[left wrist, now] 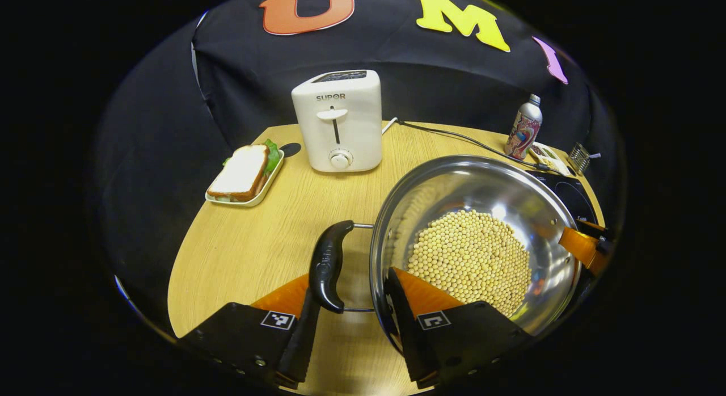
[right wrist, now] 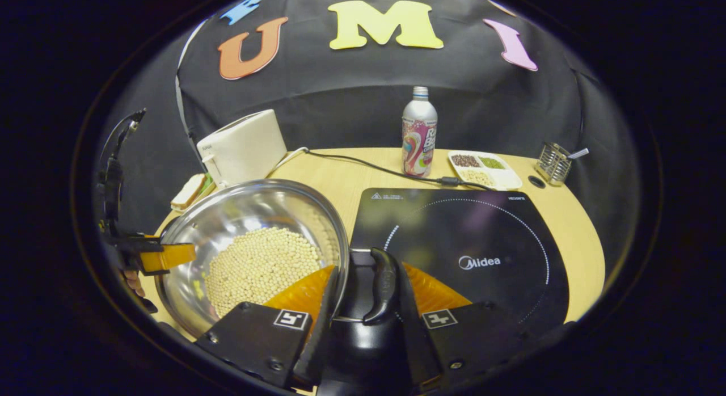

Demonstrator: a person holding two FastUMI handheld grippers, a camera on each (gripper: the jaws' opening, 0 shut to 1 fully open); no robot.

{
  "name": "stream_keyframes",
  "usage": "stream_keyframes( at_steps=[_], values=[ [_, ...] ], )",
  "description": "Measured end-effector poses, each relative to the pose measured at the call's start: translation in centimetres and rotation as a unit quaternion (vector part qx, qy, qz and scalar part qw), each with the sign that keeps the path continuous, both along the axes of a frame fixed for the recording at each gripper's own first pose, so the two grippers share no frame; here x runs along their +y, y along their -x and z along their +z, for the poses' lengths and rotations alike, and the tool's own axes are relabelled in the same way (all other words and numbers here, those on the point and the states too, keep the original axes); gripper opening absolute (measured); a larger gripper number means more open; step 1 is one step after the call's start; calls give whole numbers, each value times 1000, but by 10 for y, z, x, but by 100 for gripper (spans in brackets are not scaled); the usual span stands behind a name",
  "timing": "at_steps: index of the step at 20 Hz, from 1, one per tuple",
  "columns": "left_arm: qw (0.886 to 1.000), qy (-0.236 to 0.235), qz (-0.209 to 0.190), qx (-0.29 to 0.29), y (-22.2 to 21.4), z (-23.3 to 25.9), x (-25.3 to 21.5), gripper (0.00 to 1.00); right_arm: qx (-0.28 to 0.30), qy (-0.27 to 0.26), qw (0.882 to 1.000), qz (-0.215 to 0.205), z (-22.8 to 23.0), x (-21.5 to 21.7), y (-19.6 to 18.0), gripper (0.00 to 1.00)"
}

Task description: First push the handle of the pot to place it horizontally, then grasp the pot with both hands and set it on the induction cooktop.

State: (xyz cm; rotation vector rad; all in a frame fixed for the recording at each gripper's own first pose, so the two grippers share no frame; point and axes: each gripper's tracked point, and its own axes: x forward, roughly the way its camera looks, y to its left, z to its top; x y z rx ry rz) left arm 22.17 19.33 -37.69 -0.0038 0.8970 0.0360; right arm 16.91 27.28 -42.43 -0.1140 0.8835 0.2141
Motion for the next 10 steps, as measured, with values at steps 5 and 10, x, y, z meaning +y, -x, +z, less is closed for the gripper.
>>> stream_keyframes(
  at_steps=[5,10],
  values=[
    [1000,-10,1,1,7,9,1,63,-1,-4,1000,9,29,-6,10,56],
    [1000,-16,5,-18,14,29,3,63,-4,-4,1000,29,75,-9,15,56]
  ],
)
